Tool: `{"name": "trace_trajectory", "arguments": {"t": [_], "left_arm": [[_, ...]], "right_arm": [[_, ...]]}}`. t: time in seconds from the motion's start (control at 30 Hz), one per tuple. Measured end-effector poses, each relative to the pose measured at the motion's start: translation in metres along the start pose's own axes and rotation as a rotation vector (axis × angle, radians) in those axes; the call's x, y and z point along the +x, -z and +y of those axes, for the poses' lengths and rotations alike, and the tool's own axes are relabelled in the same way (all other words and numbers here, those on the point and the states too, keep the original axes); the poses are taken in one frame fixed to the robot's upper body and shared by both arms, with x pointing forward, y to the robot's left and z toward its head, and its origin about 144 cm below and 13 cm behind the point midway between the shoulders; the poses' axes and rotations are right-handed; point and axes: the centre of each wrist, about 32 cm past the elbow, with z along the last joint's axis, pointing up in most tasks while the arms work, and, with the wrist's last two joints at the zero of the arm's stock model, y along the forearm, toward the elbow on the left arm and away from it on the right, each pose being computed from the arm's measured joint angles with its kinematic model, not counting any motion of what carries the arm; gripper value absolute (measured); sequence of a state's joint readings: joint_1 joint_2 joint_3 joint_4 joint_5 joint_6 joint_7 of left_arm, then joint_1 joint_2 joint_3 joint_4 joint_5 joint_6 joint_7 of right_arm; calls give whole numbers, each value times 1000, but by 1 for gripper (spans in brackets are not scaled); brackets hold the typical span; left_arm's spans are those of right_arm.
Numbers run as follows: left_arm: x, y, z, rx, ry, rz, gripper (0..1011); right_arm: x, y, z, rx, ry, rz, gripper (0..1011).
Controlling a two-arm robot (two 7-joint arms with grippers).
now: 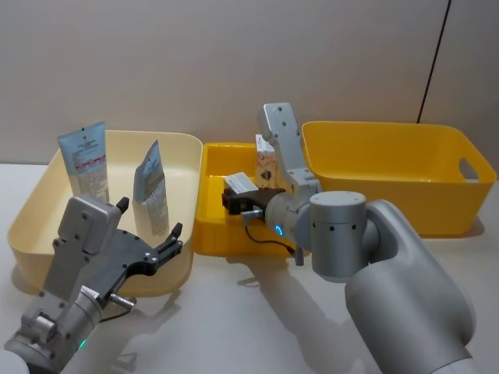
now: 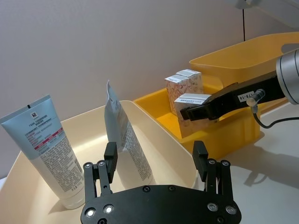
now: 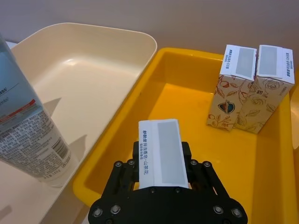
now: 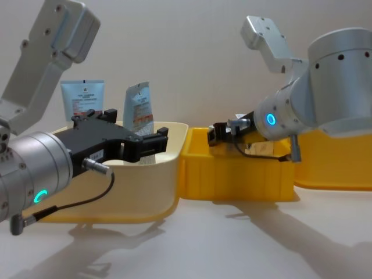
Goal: Bimanual collaborative sorting of washing and personal care products
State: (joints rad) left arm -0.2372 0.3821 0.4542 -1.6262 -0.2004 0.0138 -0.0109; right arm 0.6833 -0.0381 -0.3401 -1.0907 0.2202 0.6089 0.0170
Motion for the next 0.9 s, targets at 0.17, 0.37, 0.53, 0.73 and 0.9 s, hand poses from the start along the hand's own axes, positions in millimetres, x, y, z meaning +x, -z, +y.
{"name": "trace_trajectory", "arguments": {"t": [0.17, 0.37, 0.53, 0.73, 0.9], "left_arm": [[0, 0, 0, 0, 0, 0, 1002], [0, 0, 0, 0, 0, 0, 1003], [0, 0, 0, 0, 0, 0, 1003], [0, 0, 0, 0, 0, 0, 1003], [0, 0, 0, 0, 0, 0, 1003]], "right_arm": [[0, 0, 0, 0, 1, -1, 419], [-1, -1, 0, 5, 1, -2, 407], [0, -3, -4, 32, -1, -5, 407], [2, -11, -12, 93, -10, -8, 407], [6, -22, -22, 162, -18, -10, 408]]}}
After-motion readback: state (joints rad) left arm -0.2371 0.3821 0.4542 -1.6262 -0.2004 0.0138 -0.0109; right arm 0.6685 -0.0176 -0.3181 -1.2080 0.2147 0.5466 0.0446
